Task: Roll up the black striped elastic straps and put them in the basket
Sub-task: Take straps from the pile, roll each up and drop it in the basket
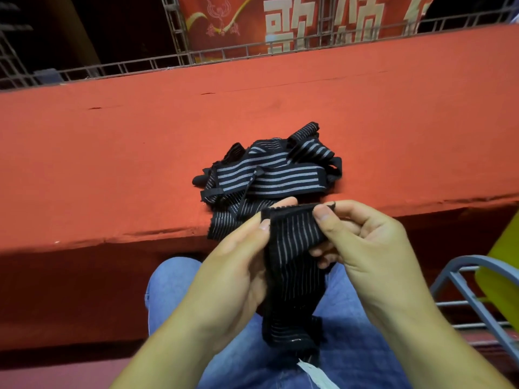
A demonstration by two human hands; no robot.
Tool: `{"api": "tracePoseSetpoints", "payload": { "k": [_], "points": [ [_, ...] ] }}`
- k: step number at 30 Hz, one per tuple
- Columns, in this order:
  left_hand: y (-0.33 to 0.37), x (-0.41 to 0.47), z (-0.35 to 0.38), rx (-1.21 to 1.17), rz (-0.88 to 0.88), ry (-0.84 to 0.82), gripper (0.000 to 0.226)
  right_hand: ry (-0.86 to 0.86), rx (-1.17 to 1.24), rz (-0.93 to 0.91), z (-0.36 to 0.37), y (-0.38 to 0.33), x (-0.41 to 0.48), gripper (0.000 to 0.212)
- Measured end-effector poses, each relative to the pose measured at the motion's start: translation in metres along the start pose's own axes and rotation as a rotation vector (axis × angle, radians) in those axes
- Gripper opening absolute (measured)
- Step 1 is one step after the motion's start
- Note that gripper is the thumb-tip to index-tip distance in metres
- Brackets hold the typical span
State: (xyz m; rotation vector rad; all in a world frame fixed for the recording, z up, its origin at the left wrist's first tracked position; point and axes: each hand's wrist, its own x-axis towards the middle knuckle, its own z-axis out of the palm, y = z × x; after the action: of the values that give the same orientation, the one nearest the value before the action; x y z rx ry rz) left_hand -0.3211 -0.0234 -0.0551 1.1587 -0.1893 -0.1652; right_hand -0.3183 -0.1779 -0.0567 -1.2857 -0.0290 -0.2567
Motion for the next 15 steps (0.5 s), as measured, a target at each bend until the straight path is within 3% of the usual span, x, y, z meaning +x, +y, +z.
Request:
{"api": "tracePoseSetpoints", "payload": {
  "k": [10, 15],
  "points": [
    [0.002, 0.021, 0.012, -0.205, -0.005, -0.042, 0.043, 0.062, -0.006, -0.057, 0.005, -0.007, 0.01, 0.025],
    [0.016, 0.047, 0.031, -0.214, 0.021, -0.045, 0.048, 0.135, 0.015, -0.097, 0.007, -0.013, 0.036, 0.011]
  ]
}}
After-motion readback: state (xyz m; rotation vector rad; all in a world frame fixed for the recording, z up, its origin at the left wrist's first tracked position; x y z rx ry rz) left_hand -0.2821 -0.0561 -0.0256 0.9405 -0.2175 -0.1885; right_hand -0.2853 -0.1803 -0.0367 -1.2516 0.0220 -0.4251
